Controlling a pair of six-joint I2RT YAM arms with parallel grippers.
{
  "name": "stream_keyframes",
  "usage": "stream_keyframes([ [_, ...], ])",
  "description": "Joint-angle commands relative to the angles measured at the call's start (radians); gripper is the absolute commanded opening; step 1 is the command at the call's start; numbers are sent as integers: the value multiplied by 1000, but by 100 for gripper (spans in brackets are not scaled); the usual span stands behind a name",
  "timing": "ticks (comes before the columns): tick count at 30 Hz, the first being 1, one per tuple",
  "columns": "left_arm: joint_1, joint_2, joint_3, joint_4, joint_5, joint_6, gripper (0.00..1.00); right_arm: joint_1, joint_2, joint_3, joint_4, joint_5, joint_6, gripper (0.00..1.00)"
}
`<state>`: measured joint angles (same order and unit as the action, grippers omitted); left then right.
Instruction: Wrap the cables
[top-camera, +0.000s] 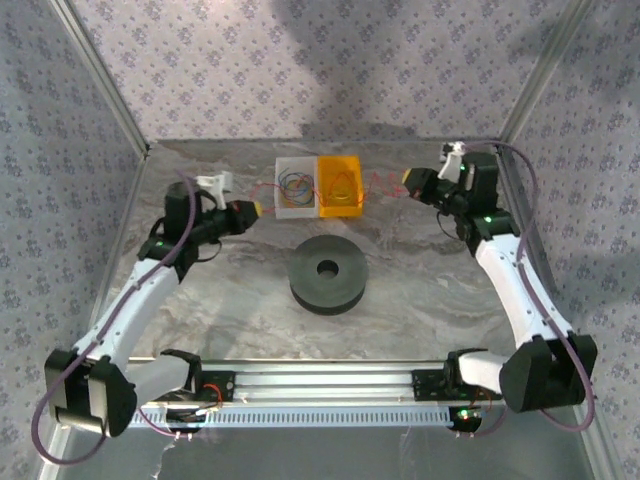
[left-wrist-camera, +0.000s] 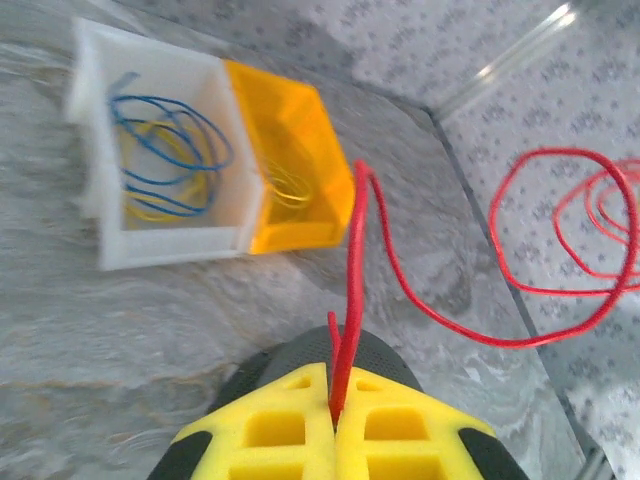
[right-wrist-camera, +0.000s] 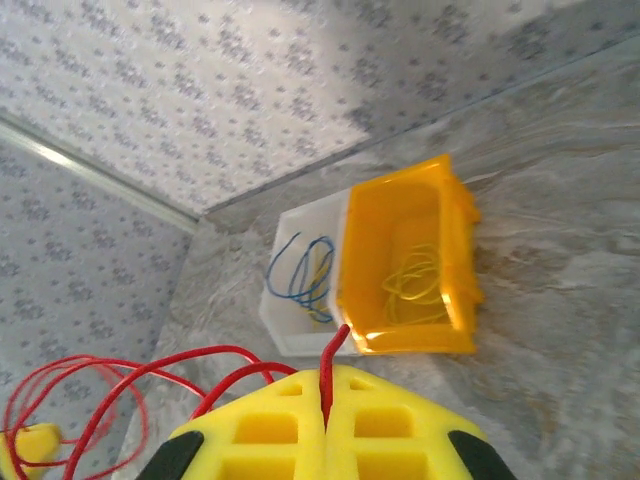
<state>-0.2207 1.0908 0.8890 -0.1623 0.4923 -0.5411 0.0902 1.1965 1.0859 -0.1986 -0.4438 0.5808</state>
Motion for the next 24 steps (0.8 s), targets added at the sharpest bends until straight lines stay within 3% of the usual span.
stream_keyframes([
  [1, 98, -42, 37, -108, 39, 18, 0, -85, -72, -43, -115, 16, -51, 0],
  [13, 514, -57, 134, -191, 198, -20, 0, -520, -306, -199, -127, -134, 12, 0],
  [17, 603, -30, 177, -205, 242, -29, 0, -642, -379, -255, -77, -133, 85, 0],
  [21, 676, -14, 192, -200, 290, -98, 0, -661, -427, -287, -64, -37, 145, 0],
  [24, 717, 0, 217, -237, 302, -122, 0, -659, -363, -246, -64, -31, 174, 0],
])
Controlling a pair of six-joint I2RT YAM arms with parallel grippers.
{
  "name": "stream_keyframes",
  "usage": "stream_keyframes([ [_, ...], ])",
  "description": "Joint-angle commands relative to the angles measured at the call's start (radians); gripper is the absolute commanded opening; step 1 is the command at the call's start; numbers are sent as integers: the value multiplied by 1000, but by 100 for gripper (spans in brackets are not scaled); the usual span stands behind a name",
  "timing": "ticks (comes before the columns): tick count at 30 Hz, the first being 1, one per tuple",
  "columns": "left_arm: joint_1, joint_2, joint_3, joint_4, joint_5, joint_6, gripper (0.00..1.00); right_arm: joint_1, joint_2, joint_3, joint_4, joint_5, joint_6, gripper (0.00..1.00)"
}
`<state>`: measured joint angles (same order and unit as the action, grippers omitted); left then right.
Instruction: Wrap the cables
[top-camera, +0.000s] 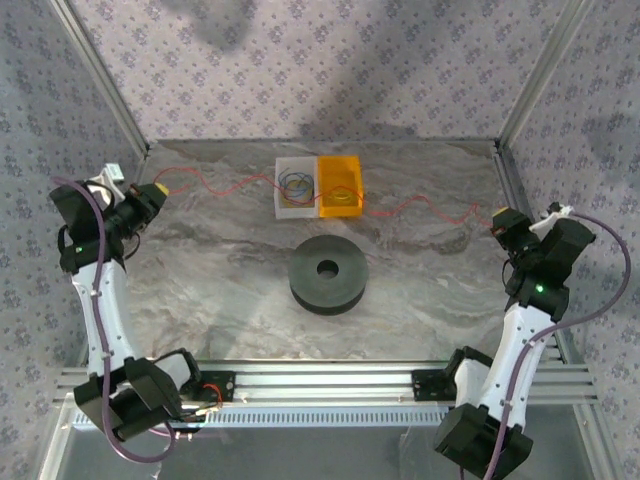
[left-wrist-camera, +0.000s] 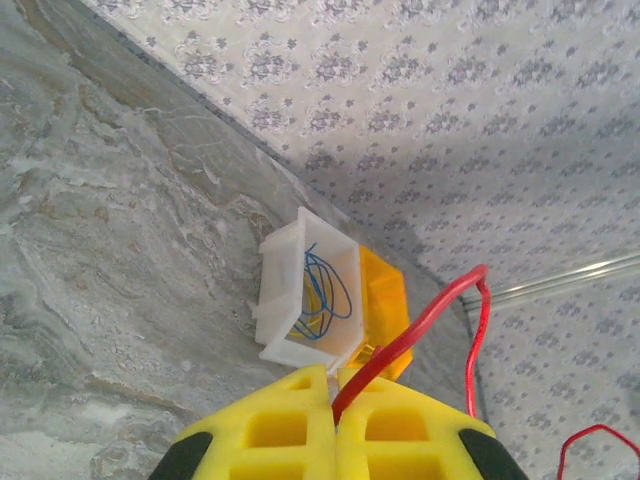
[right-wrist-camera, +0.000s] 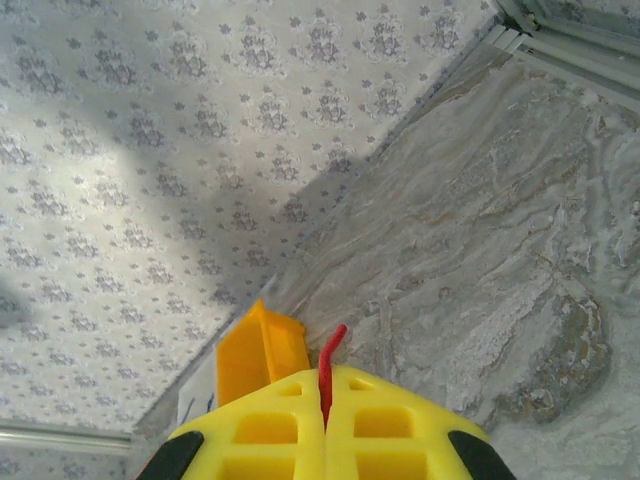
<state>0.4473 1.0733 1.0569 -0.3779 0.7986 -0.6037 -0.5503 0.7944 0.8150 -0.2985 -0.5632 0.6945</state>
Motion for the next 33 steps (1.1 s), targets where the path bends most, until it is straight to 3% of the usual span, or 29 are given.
stream_keyframes([
  [1, 57, 24, 61, -39, -1, -63, 0, -20, 63, 39, 49, 86, 73, 0],
  [4, 114, 40, 96, -77, 3, -55, 0, -26, 118, 105, 61, 87, 67, 0],
  [9, 123, 50, 115, -91, -39, -5, 0, -23, 216, 219, -14, 28, 4, 0],
  [15, 124, 36, 102, -83, -50, 0, 0, 15, 191, 286, -107, -11, -6, 0],
  [24, 187, 86, 123, -77, -22, 21, 0, -119, 159, 169, -8, -58, 98, 0],
  [33, 211, 165, 161, -42, -41, 29, 0, -189, 196, 35, 69, -85, 149, 0],
])
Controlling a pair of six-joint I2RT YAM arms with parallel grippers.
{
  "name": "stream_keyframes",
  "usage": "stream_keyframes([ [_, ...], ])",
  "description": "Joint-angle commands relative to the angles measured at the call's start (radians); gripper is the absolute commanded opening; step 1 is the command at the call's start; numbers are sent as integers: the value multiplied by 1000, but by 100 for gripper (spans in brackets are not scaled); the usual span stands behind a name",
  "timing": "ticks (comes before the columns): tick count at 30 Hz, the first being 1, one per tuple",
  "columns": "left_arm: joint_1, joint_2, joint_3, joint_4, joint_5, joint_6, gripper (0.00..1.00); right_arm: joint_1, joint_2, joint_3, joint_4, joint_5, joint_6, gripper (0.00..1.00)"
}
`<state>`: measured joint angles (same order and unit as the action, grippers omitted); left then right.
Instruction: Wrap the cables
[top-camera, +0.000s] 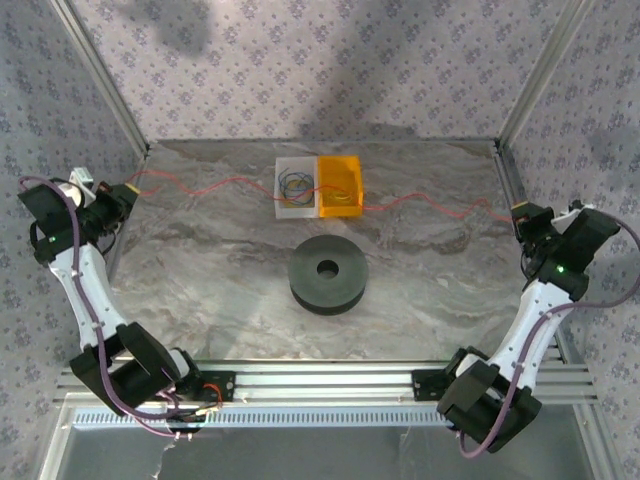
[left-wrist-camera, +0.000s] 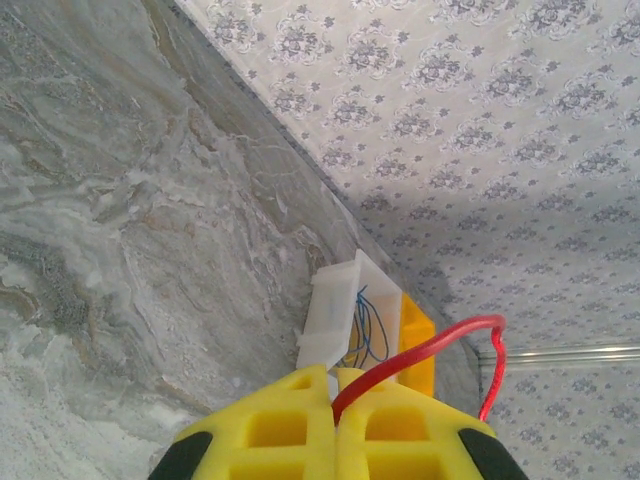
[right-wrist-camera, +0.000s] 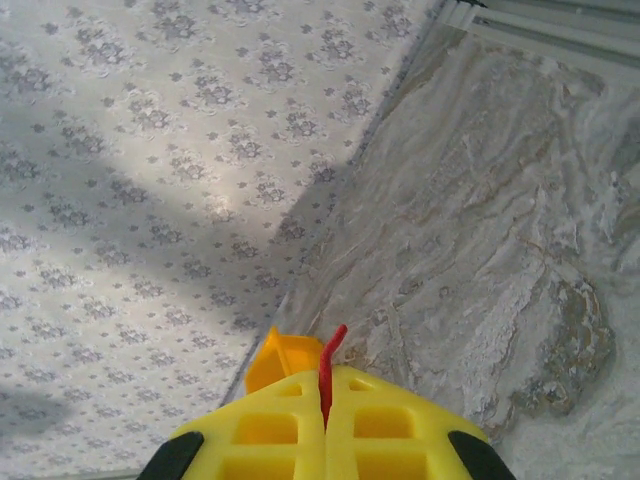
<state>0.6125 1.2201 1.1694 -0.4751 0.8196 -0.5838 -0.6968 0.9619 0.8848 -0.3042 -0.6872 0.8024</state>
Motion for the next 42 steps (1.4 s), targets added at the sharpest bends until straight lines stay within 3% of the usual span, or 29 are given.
stream_keyframes([
  [1, 53, 25, 52, 55, -63, 13, 0, -55, 41, -51, 91, 35, 51, 0],
  [19, 196, 108, 118, 50, -77, -15, 0, -232, 126, -103, 116, 83, 46, 0],
  [33, 213, 112, 139, 36, -85, -14, 0, -278, 144, -121, 148, 105, 81, 0],
  [36, 164, 101, 142, 12, -89, 14, 0, -251, 124, -118, 133, 103, 77, 0],
  [42, -110, 47, 132, -58, -168, 109, 0, -120, 27, -132, 85, 137, 71, 0],
])
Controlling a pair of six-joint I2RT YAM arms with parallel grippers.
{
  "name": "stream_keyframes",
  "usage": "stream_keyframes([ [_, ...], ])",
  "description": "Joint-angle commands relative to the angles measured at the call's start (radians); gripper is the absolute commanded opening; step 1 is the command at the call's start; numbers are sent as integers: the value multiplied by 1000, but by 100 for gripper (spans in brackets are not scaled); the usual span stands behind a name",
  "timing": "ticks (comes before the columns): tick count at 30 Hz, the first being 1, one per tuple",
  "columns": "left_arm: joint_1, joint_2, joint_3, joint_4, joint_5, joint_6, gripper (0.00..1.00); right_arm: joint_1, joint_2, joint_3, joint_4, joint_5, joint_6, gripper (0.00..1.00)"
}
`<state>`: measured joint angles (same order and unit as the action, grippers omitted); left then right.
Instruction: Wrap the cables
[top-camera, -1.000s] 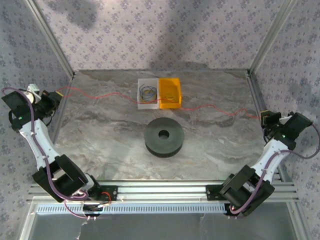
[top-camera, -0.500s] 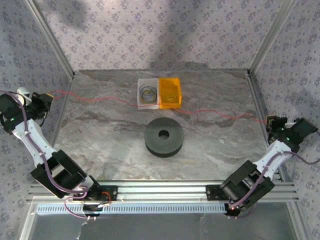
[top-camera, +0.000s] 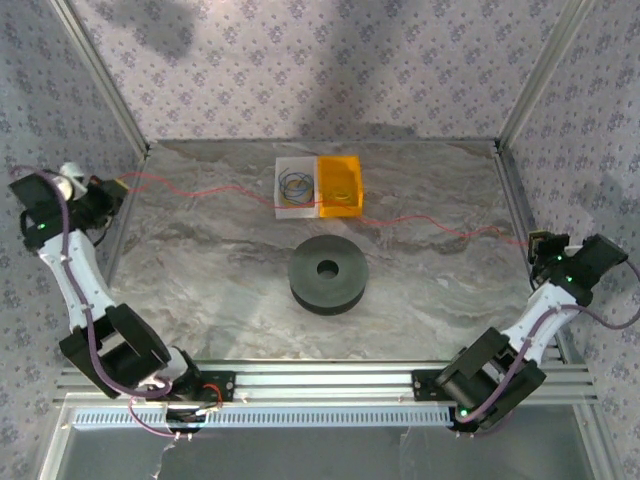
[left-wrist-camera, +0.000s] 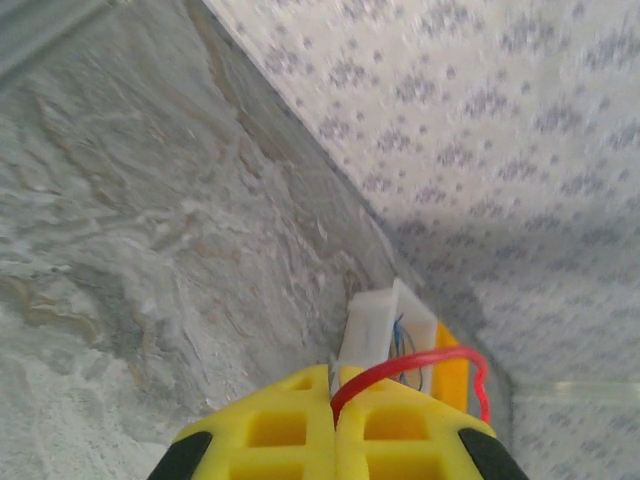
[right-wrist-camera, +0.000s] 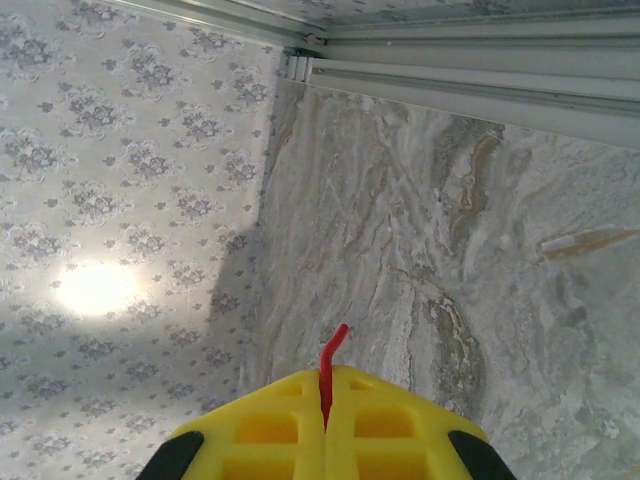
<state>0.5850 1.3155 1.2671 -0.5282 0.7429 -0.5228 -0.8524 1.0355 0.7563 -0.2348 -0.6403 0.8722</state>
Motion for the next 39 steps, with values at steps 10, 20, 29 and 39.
stream_keyframes([
  [10, -349, -130, -19, -7, -202, 10, 0, 525, -147, -122, 101, 370, 93, 0],
  [20, -392, -231, -25, -53, -255, -18, 0, 635, 60, -2, 130, 360, -4, 67],
  [29, -401, -262, 20, -100, -325, -9, 0, 656, 94, 156, -211, 392, -205, 100],
  [39, -401, -258, 64, -132, -362, 16, 0, 678, 336, 310, -469, 568, -370, 100],
])
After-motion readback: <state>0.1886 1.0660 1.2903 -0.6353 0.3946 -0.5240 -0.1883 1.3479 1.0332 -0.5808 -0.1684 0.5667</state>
